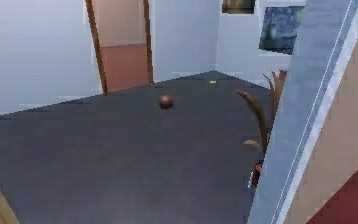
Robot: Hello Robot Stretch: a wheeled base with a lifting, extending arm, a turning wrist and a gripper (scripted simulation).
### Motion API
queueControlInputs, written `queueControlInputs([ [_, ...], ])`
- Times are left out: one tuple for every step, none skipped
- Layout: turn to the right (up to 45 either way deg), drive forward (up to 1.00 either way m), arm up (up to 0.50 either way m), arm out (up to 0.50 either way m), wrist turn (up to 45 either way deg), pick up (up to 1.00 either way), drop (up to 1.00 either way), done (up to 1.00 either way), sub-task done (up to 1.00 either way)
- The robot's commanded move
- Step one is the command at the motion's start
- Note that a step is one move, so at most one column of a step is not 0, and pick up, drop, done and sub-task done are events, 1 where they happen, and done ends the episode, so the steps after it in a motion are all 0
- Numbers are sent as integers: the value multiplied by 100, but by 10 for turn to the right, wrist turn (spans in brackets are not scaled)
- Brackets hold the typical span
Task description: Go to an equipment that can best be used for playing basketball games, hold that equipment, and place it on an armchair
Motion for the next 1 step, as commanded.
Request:
queueControlInputs([
  [0,50,0,0,0,0,0,0,0],
])
